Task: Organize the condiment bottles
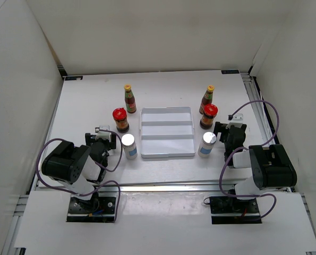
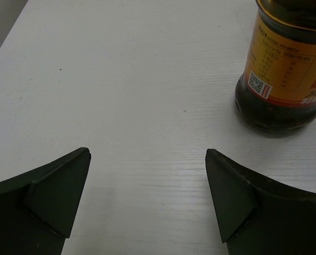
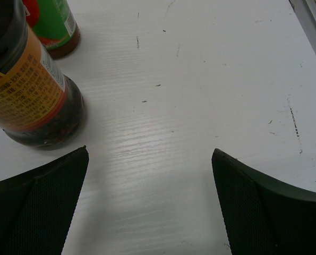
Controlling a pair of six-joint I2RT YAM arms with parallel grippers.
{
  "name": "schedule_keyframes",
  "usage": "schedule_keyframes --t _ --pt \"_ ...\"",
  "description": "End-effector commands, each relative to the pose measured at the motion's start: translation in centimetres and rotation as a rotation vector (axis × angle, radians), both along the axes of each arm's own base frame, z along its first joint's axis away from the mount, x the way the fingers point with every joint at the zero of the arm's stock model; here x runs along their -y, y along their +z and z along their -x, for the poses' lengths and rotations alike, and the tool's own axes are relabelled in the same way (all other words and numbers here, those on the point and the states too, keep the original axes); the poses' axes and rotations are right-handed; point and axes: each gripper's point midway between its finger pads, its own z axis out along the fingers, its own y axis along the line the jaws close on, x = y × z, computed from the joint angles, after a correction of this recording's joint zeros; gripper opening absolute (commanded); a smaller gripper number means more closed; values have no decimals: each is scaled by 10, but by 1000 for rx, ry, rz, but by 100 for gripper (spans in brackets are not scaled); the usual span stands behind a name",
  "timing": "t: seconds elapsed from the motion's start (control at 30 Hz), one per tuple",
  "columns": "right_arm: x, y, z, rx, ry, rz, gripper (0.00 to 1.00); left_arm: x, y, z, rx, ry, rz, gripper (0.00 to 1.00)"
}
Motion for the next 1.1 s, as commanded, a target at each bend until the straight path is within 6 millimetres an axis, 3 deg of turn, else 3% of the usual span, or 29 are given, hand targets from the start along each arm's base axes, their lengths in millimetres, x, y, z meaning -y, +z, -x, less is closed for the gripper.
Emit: schedule_keyframes --t 0.0,0.3,0.37,0.4,0.43,0.47,0.5,0.53,0.57,0.6,0.63,0.67,0.7,0.73,0.77,0.8,0.83,0.87,0.9,0.93,1.0,1.07 --pt "0 20 -13 71 0 -8 100 6 59 -16 244 -9 69 100" --pt "0 22 -14 80 0 -8 100 4 59 -16 245 0 69 100" --pt "0 19 -11 71 0 -8 100 1 80 -9 307 31 75 100" --pt "5 29 -13 105 -33 -1 100 -4 85 -2 323 82 85 100" --pt "6 23 -8 66 -33 3 100 -24 94 10 356 230 107 100" --pt "3 40 -8 131 -10 1 100 -23 119 21 424 245 111 100" --pt "16 27 7 50 -109 39 100 -20 129 24 437 228 75 100" --pt "24 44 17 39 -182 37 100 -16 136 28 444 190 33 100" --pt "30 79 5 70 -329 -120 100 -17 162 36 514 166 16 100" --pt "44 89 14 28 -473 -156 100 -15 173 39 537 158 31 100" --pt "59 82 36 -104 -568 -93 100 -14 165 37 473 148 12 100" --pt "62 121 21 -64 -563 -64 100 -20 202 47 566 172 91 100" --pt "61 132 20 -90 -553 -28 100 -25 210 50 562 200 114 100" --pt "64 126 31 -185 -582 7 100 -24 203 49 482 191 78 100" --pt "67 136 33 -198 -621 5 100 -29 235 59 552 197 119 100" --pt "73 162 27 -136 -719 -53 100 -32 241 63 559 207 126 100" --pt "76 162 42 -202 -758 -31 100 -34 250 67 578 210 127 100" --pt "75 168 43 -212 -773 -44 100 -37 257 72 589 222 137 100" --pt "69 172 40 -232 -758 -50 100 -39 274 76 609 224 149 100" --pt "63 193 33 -226 -715 -73 100 -43 280 79 603 239 150 100" --pt "30 198 28 -303 -527 -122 100 -50 287 85 516 290 240 100" --pt "1 209 30 -313 -357 -134 100 -58 274 93 368 377 302 100"
